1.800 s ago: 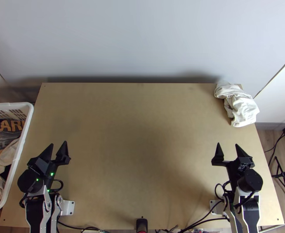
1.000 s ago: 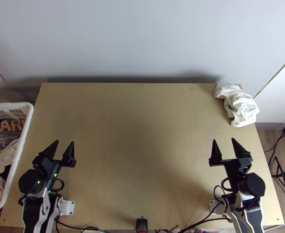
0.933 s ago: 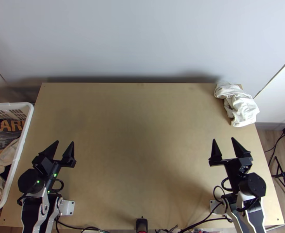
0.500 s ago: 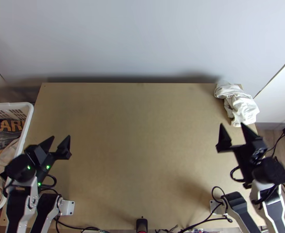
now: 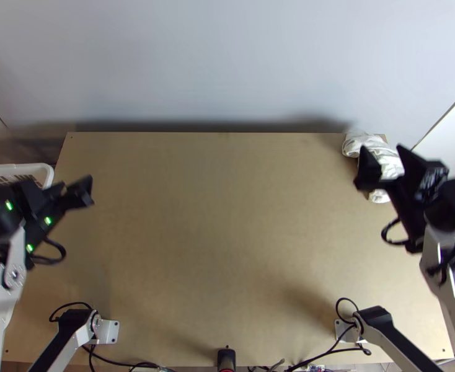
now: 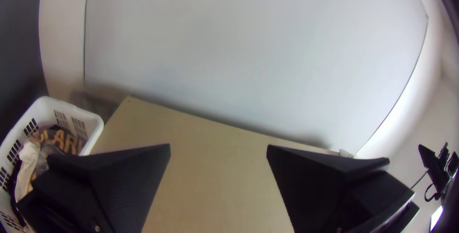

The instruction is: Fold the t-shirt

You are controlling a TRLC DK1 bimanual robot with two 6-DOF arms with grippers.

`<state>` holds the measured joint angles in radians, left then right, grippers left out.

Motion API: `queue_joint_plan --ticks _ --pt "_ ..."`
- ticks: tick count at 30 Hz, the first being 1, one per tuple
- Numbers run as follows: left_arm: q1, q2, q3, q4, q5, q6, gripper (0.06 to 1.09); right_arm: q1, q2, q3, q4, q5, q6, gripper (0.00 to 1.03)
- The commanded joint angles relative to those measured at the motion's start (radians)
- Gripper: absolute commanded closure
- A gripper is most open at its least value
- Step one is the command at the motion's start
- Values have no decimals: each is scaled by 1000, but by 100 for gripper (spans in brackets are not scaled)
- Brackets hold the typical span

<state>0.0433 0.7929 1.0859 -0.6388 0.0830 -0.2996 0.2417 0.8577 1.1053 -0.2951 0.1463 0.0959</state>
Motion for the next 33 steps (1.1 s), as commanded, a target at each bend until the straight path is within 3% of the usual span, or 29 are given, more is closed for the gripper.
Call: queue_joint_plan --ticks 1,6,13,22,25,28,33 --pt "0 250 370 -113 -20 -22 11 -16 225 243 -6 3 4 5" --pt "21 480 661 -217 -58 -104 11 -19 365 389 -7 10 10 5" --pt "-20 543 667 -134 -72 -44 11 -33 472 441 -26 15 31 5" --pt "23 608 660 -219 -126 34 11 -32 443 326 -50 15 33 5" --pt "86 609 655 -208 -127 56 11 -24 446 297 -50 19 39 5" --pt "162 629 660 -202 -126 77 11 -33 446 298 -18 19 100 5" --pt "247 660 649 -206 -123 155 11 -35 455 298 -41 18 94 5"
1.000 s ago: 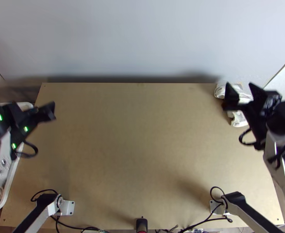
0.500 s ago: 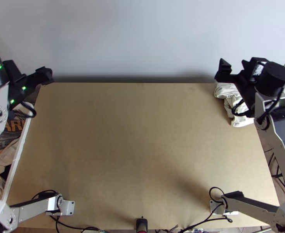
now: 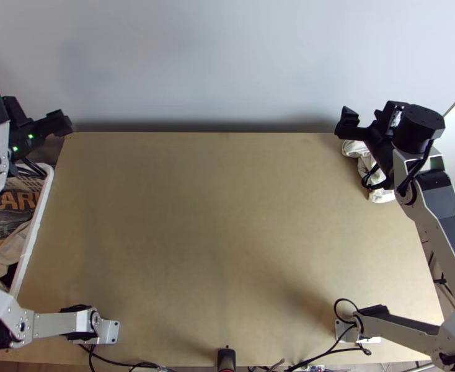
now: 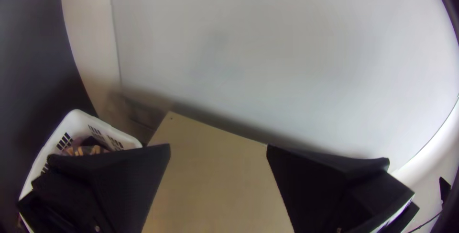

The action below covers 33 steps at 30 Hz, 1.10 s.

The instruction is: Fold the t-shirt

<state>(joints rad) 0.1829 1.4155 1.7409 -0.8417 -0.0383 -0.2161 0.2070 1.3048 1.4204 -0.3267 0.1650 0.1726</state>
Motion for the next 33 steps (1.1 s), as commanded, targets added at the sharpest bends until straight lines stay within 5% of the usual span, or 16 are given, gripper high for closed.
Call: queue_joint_plan --ticks 1,13,33 --pt "121 40 -7 -2 -2 90 11 8 11 -25 -12 1 7 5" --pt "402 218 114 -19 2 149 11 28 63 -52 2 16 -50 5" --pt "757 523 12 124 0 215 11 85 60 -130 32 37 -88 5"
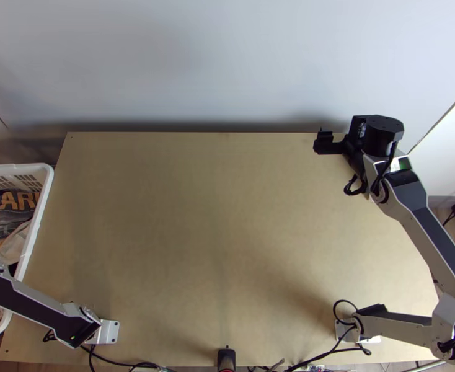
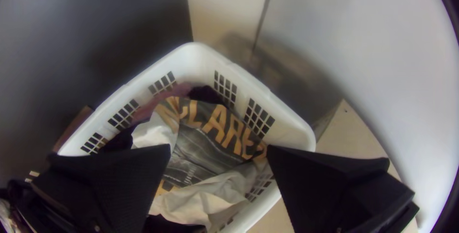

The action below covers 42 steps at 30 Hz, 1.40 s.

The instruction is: Fold the t-shirt

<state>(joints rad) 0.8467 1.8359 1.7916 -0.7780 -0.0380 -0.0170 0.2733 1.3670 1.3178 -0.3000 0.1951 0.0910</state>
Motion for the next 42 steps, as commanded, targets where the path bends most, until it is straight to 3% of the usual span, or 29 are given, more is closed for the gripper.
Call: queue_joint_plan --ticks 1,19,27,42 --pt "104 125 -38 62 0 15 11 18 -3 -32 7 7 -7 5" --pt "189 393 25 264 -36 78 11 21 -39 -75 12 18 -10 5" --pt "196 503 175 266 -63 78 11 21 -46 -95 12 20 -13 5" --pt "186 625 238 275 -88 104 11 18 -49 -115 13 47 -42 5"
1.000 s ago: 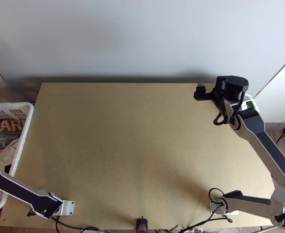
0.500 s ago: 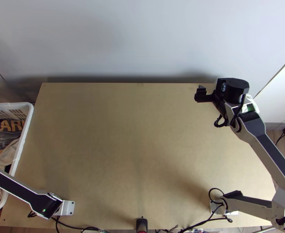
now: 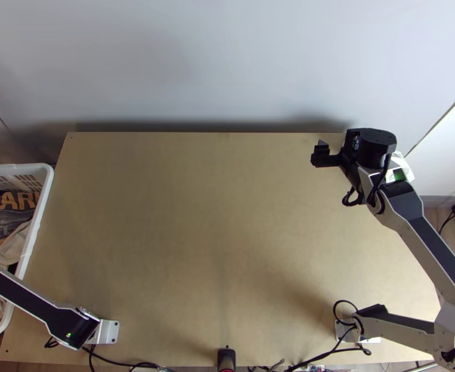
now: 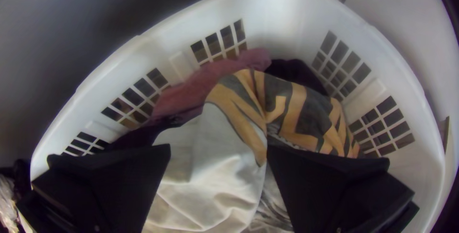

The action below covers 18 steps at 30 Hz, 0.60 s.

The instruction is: Fold the t-shirt

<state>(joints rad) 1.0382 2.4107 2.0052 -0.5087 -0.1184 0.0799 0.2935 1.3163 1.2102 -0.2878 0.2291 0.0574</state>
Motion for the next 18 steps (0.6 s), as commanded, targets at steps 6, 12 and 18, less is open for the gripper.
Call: queue_joint_plan --ticks 6,12,18 --pt "-9 62 55 12 -9 14 104 -10 0 -18 1 30 -13 5" --pt "-15 82 70 -28 -9 66 105 -14 -2 -12 1 42 -22 5" --pt "-7 11 70 -30 -9 52 105 -17 -2 -31 18 53 -24 5"
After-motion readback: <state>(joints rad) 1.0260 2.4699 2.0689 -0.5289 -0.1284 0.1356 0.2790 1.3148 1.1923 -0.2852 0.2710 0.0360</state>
